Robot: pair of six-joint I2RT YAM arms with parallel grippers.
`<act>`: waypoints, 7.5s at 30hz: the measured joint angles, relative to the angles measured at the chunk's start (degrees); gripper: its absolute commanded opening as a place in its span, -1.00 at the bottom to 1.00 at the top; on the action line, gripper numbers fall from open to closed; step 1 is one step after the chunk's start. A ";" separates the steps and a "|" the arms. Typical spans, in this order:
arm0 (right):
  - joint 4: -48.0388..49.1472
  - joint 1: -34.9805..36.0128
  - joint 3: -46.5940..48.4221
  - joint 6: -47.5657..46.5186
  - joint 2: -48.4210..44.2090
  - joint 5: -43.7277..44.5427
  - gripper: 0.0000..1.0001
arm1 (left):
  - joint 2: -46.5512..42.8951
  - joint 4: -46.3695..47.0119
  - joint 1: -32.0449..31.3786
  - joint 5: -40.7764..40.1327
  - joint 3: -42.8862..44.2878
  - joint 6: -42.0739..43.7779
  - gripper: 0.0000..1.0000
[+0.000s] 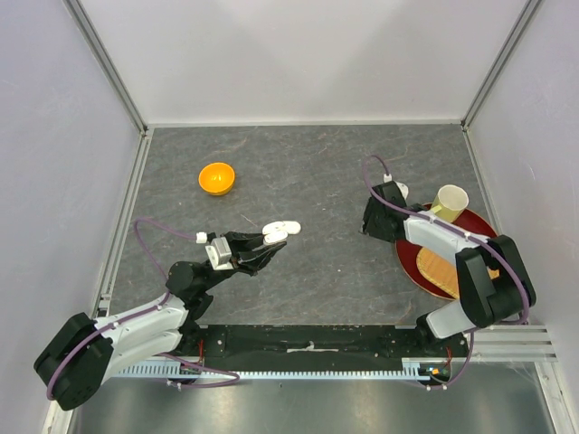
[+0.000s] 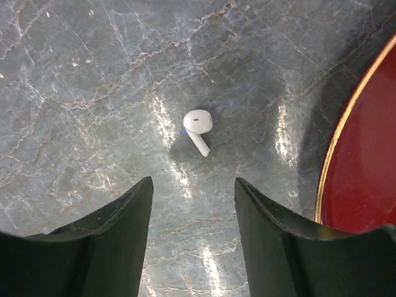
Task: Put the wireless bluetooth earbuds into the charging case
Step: Pick up the earbud from the center of the board, then place the earbud in the charging case.
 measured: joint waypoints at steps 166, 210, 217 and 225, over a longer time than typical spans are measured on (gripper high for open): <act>-6.08 7.37 6.49 -16.98 8.66 -3.48 -0.37 | -0.39 -4.94 0.00 -1.84 0.00 0.15 -0.95; 15.72 20.68 -8.96 0.13 -32.98 3.02 -1.00 | 4.42 -2.97 0.00 -1.79 0.15 0.11 -0.96; 27.43 29.94 -13.49 1.92 -39.10 11.54 -1.00 | 5.73 -0.85 0.00 -1.79 0.22 0.11 -0.95; 43.41 43.78 -15.45 -2.89 -38.29 19.61 -1.00 | 6.60 0.83 0.00 -1.60 0.22 0.11 -0.95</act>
